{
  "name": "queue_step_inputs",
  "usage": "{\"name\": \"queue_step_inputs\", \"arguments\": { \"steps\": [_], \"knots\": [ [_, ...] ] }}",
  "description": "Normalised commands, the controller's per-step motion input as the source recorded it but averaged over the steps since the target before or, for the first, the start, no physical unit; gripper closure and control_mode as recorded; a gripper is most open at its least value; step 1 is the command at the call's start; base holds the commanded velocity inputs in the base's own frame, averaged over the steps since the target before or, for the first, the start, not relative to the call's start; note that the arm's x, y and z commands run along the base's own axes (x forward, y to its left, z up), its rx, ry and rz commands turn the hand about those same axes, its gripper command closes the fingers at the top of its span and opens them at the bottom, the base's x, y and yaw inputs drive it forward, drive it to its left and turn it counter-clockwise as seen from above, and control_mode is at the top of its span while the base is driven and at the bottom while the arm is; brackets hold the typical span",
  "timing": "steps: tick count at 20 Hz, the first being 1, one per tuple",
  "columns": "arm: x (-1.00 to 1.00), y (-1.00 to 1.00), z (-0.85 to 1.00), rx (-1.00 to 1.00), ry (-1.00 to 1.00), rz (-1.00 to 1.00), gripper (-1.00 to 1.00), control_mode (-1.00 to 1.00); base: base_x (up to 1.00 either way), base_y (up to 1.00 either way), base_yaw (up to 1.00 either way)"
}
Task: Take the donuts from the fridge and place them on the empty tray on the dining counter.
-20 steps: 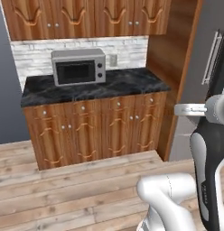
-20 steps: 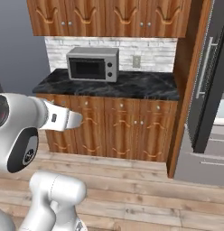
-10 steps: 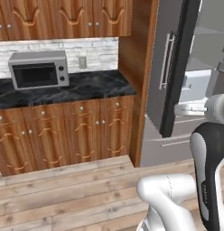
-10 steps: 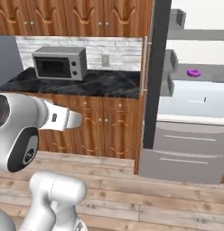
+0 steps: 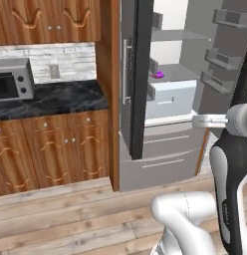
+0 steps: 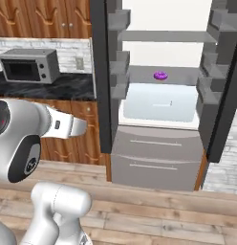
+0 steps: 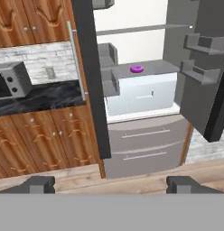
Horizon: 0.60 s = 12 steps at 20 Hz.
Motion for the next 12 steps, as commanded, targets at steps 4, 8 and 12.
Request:
{"name": "queue_step_inputs", "arguments": {
  "steps": [4, 8, 12],
  "knots": [
    [0.00, 0.00, 0.00, 0.00, 0.00, 0.00, -1.00, 1.00, 0.74, -1.00, 0.00],
    [0.00, 0.00, 0.00, 0.00, 0.00, 0.00, -1.00, 1.00, 1.00, -0.78, 0.23],
    [0.00, 0.00, 0.00, 0.00, 0.00, 0.00, -1.00, 1.00, 1.00, -0.73, 0.19]
  ]
}}
